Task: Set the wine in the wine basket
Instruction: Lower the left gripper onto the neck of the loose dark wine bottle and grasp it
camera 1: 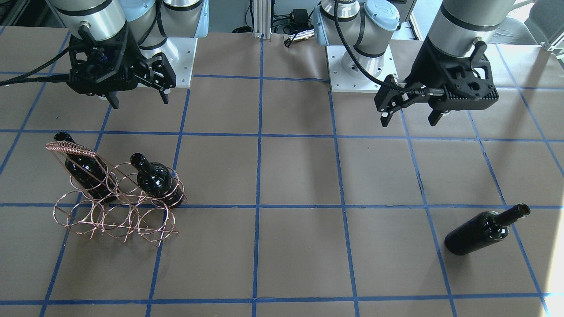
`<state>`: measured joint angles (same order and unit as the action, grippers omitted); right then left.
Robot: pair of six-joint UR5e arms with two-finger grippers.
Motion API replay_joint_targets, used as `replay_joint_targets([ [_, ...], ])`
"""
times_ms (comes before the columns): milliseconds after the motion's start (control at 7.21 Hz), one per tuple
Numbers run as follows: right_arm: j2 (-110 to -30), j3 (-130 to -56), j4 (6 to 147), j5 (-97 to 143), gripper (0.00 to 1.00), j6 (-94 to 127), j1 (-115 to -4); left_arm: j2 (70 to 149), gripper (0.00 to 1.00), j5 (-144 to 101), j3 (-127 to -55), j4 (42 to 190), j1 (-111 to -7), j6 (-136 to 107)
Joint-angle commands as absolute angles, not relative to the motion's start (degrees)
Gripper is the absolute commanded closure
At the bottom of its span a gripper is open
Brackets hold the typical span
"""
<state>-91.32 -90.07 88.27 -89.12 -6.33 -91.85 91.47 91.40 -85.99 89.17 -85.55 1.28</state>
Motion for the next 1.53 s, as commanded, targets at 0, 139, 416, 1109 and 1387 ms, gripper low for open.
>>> replay_joint_targets([
  [0, -91.41, -90.09, 88.33, -89.12, 0.0, -6.33, -91.85, 92.2, 0.0, 93.34, -87.88, 86.25, -80.62, 2.19],
  [139, -91.41, -90.09, 88.33, -89.12, 0.0, -6.24, -91.85, 92.2, 0.0, 93.25, -90.07, 84.74, -77.03, 2.55],
  [416, -91.32, -90.09, 88.24, -89.12, 0.0, -6.24, -91.85, 92.2, 0.0, 93.25, -91.58, 84.46, -71.92, 10.86],
  [1109, -91.32, -90.09, 88.24, -89.12, 0.0, -6.24, -91.85, 95.43, 0.0, 92.55, -92.29, 79.39, -62.94, 27.66],
  [1387, -91.32, -90.09, 88.24, -89.12, 0.0, -6.33, -91.85, 99.56, 0.0, 92.46, -89.06, 74.98, -62.93, 28.21],
])
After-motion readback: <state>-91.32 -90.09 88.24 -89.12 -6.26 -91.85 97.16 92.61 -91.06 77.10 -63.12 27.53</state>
